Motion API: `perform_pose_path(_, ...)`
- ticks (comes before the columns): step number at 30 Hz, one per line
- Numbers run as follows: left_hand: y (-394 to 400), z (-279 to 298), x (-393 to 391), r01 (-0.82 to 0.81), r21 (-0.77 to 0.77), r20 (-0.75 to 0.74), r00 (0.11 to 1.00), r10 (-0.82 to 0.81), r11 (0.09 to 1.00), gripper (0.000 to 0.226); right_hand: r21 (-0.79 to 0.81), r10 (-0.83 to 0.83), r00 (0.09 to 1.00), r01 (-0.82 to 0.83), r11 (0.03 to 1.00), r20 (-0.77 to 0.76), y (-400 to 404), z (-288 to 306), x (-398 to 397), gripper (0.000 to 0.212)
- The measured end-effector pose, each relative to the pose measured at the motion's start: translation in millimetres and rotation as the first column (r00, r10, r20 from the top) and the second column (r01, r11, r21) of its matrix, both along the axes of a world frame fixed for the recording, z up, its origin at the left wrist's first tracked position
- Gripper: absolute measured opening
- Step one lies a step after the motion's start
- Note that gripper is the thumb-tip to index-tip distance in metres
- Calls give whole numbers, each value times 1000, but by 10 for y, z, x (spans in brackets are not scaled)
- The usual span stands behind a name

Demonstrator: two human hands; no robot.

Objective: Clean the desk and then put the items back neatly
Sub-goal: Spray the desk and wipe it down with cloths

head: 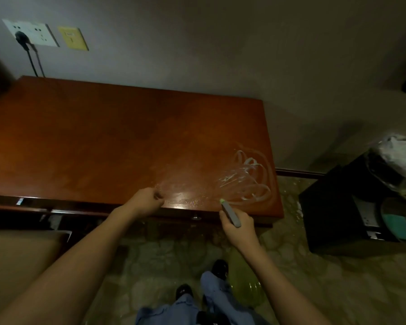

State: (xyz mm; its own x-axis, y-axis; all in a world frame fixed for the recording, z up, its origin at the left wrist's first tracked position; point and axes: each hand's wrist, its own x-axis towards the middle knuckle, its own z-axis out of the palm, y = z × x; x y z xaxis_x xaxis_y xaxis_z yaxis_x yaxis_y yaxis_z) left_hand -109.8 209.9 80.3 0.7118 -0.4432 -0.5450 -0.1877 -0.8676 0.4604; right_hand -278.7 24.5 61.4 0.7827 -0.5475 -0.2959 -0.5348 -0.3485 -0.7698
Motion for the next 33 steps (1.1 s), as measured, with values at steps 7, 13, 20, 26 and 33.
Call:
perform_pose_path(7,-288,-9,51,67,-22,36,997,-66,997,30,5,-244,950,249,968,-193,-313,-231,-257,36)
perform_pose_path(13,-497,-42,58,143,-27,44,989,-142,989,30,-48,-308,946,304,951,-98,-431,-149,-480,32)
perform_pose_path(20,-767,-56,22,227,-29,45,973,-225,974,31,24,-501,856,508,861,-131,-667,-80,-552,30)
perform_pose_path(26,-1067,-106,28,274,-49,30,962,-272,961,30,72,-479,872,487,871,-107,-812,-39,-576,27)
perform_pose_path(33,-1428,-159,277,277,-37,33,961,-275,960,32,48,-321,944,325,945,-80,-1148,-73,-19,32)
